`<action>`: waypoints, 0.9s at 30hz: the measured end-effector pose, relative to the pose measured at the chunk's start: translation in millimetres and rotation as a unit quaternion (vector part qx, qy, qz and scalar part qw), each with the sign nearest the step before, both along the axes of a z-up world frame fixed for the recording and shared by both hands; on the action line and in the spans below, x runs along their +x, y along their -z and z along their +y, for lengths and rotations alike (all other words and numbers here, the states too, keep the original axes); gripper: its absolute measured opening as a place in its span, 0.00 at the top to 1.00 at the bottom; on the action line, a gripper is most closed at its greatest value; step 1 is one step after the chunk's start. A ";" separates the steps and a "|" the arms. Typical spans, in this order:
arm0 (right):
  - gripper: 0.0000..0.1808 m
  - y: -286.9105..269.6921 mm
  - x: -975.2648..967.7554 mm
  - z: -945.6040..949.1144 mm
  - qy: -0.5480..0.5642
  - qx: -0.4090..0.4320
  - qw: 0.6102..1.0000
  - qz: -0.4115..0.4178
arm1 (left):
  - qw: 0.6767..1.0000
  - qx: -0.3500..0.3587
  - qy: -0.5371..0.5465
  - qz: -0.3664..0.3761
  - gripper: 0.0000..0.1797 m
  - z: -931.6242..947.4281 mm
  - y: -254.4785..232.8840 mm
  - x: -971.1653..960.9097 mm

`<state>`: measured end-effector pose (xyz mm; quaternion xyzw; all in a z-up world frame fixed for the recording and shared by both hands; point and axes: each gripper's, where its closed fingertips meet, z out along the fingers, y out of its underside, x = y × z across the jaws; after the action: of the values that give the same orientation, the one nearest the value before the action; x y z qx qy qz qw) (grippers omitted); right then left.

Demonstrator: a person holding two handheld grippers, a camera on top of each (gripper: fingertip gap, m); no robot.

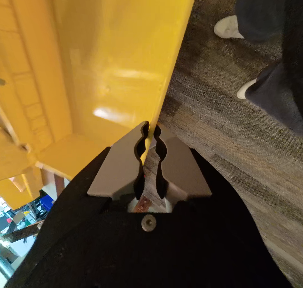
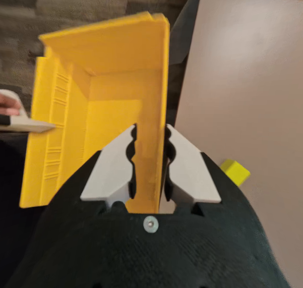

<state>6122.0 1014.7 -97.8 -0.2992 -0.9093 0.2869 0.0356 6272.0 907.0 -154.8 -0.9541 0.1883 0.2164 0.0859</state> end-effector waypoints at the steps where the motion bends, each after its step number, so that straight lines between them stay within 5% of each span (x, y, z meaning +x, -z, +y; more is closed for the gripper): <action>1: 0.74 -11.8 3.0 14.5 0.009 -0.021 1.000 0.009 | 1.000 0.013 0.004 -0.005 0.98 4.2 -6.2 -2.8; 6: 0.77 -56.1 13.6 134.3 0.116 -0.122 0.979 0.117 | 0.998 -0.030 0.023 -0.058 0.98 14.3 -34.8 7.3; 13: 0.85 -6.4 9.2 332.6 0.353 -0.121 0.914 0.161 | 0.994 -0.067 0.012 -0.082 0.99 4.2 -25.5 14.9; 18: 1.00 14.8 5.0 355.7 0.357 -0.085 0.910 0.193 | 0.990 -0.052 0.004 -0.128 0.99 0.9 -22.4 43.4; 27: 1.00 51.4 -9.4 348.6 0.262 0.048 0.937 0.227 | 0.991 -0.043 0.038 -0.118 0.99 -8.9 13.1 64.2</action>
<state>6112.6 1363.3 -149.2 -0.4521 -0.7790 0.2833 0.3296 6336.1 898.1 -167.9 -0.9679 0.2223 0.0907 0.0747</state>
